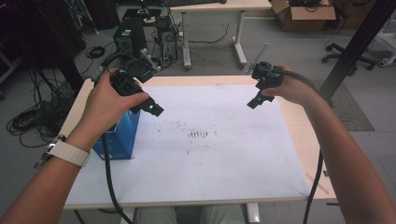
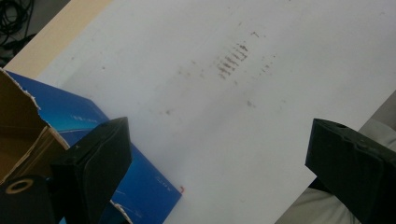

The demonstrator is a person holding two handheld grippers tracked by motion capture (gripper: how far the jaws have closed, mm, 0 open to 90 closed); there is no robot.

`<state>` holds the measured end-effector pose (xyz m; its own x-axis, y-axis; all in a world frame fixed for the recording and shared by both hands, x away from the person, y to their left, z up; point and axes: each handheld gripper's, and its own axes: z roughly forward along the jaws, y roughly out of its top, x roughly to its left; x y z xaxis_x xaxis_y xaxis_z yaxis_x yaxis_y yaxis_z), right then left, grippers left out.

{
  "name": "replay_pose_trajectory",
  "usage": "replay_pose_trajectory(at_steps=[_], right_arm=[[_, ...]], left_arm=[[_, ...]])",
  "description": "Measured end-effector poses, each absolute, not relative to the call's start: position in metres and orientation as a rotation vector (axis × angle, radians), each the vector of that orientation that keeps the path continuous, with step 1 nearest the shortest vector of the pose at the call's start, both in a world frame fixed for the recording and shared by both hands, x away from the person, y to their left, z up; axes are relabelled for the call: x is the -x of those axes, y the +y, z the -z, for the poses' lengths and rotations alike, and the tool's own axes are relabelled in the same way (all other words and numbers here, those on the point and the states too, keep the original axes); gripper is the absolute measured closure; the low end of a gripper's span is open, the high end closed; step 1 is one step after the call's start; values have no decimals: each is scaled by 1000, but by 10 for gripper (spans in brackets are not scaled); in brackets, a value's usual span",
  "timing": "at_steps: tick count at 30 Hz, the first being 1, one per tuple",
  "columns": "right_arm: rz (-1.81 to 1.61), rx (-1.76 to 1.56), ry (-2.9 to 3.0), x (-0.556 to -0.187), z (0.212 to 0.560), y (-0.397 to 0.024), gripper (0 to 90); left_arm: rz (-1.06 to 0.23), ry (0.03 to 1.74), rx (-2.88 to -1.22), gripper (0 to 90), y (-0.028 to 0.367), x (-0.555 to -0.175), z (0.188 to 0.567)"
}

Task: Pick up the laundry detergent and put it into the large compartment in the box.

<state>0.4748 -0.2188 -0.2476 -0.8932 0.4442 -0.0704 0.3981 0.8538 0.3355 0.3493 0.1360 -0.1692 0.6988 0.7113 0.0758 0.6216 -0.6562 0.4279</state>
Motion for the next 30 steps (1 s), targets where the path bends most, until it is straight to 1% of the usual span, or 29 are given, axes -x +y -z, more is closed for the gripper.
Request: replay_pose_trajectory(at_steps=[13,30], right_arm=[[-485,-647,2885,-475,247,-217,79],[-482,-652,2879,-472,246,-215,78]], left_arm=[[-302,958,-2557,73,126,-347,172],[-291,929,-2553,74,122,-344,175]])
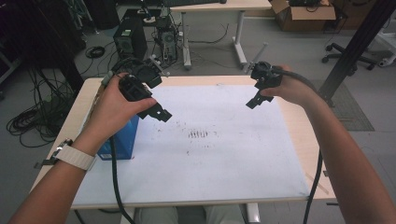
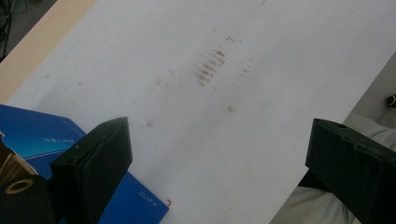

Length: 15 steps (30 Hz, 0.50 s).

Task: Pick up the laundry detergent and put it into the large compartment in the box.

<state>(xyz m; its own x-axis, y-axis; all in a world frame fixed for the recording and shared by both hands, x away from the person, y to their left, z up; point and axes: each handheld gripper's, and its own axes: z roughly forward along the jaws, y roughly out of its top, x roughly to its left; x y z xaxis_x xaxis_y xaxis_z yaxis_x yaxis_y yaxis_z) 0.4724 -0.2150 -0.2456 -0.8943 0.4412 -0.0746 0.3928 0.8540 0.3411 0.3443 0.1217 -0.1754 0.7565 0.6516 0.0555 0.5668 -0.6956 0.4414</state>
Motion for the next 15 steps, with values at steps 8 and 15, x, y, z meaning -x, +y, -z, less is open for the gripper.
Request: replay_pose_trajectory(at_steps=[8,15], right_arm=[[-475,-643,2886,-472,247,-212,78],[-473,-642,2886,-472,246,-211,78]], left_arm=[[-293,928,-2553,74,121,-344,175],[-294,930,-2549,74,123,-344,175]])
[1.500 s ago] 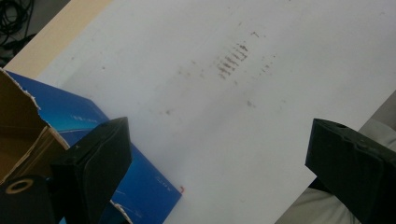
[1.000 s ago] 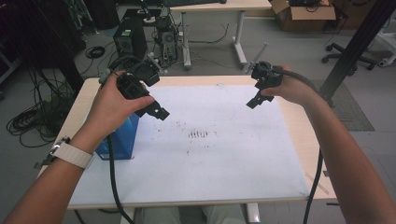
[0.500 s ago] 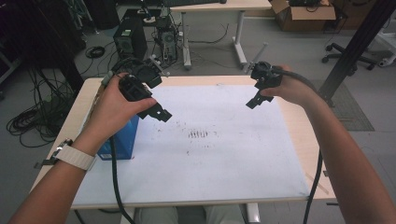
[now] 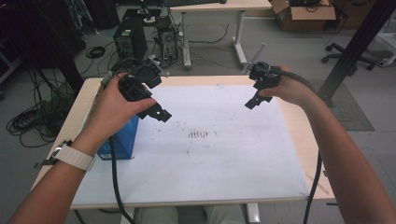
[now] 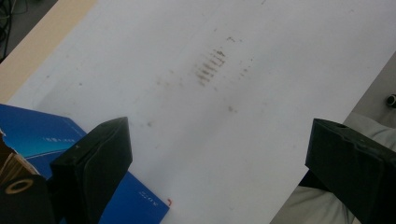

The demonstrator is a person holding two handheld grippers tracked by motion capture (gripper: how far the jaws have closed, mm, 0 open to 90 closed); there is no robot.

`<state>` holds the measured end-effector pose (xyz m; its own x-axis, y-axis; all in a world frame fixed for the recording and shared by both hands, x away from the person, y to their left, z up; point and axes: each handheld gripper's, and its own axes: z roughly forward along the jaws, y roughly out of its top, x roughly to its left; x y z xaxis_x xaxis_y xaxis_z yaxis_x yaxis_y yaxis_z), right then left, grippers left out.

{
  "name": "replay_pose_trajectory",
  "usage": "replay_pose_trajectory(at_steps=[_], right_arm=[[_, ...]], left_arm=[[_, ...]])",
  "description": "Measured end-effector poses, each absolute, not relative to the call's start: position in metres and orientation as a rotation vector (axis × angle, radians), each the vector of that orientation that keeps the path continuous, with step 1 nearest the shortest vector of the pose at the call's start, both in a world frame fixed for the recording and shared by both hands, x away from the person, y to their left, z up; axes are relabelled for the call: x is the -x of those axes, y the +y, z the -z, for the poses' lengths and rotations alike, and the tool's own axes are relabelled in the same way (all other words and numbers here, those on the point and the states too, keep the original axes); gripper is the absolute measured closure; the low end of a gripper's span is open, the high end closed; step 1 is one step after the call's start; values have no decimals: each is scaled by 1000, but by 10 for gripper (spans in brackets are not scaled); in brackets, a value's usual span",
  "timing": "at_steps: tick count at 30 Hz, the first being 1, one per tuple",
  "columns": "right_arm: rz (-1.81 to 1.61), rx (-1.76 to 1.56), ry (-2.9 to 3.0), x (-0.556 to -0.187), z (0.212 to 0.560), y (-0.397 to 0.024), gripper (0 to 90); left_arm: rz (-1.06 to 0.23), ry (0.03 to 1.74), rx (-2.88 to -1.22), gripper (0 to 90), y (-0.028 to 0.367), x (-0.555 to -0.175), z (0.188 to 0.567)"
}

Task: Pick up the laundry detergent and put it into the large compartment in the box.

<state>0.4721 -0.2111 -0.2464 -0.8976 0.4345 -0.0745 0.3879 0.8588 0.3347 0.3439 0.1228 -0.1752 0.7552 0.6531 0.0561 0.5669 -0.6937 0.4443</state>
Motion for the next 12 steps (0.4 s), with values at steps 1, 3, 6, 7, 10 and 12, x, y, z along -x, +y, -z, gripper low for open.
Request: replay_pose_trajectory(at_steps=[1,3,6,7,10,12], right_arm=[[-473,-642,2885,-472,246,-211,78],[-474,-642,2884,-472,246,-211,78],[-473,-642,2885,-472,246,-211,78],[-472,-643,2886,-472,246,-211,78],[-473,-644,2884,-472,246,-212,78],[-474,-645,2883,-472,246,-213,78]], left_arm=[[-294,930,-2549,74,123,-344,175],[-291,929,-2550,74,123,-344,175],[-290,925,-2552,74,122,-345,175],[-290,926,-2551,74,122,-345,176],[-288,926,-2549,73,122,-345,176],[-287,926,-2550,72,122,-346,176]])
